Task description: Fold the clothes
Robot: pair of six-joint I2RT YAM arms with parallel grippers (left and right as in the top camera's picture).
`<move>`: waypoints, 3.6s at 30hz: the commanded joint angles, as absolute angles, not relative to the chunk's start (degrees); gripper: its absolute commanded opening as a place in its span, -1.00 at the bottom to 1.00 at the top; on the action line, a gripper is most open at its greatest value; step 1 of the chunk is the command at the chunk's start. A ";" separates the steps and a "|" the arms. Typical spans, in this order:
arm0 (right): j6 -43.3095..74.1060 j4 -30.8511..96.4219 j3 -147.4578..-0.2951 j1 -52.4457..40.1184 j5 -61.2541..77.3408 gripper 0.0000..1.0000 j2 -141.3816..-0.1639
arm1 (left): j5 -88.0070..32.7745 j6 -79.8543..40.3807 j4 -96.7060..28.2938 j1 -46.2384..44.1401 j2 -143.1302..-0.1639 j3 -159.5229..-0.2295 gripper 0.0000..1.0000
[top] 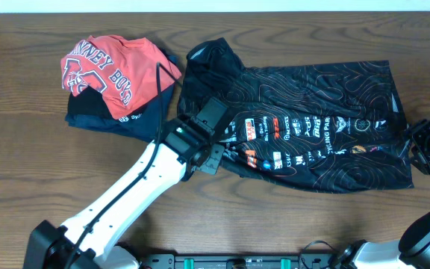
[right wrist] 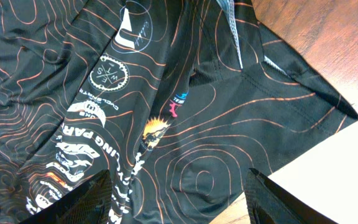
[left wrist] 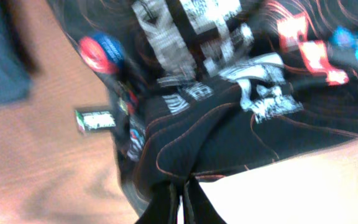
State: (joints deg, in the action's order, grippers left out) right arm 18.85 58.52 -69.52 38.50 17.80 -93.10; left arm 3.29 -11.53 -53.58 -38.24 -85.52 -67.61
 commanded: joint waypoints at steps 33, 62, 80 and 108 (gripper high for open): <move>17.96 58.04 -70.06 37.45 18.90 0.34 -92.90 | -6.87 -6.04 -38.92 -29.89 -96.31 -65.56 0.18; 17.93 57.98 -70.06 37.43 18.87 0.34 -92.90 | -0.38 -7.60 -43.59 -30.94 -89.30 -67.90 -0.88; 17.96 57.45 -70.06 37.43 18.17 0.34 -92.90 | -0.58 -20.14 -67.29 -30.94 -62.85 -68.14 -0.88; 17.96 57.76 -69.52 37.43 18.26 0.35 -92.90 | 0.60 -22.17 -50.46 -29.93 -91.35 -54.22 0.13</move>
State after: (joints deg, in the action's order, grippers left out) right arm 18.81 57.65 -69.52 38.00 18.24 -93.10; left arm -1.85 -22.28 -51.44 -31.51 -87.48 -54.63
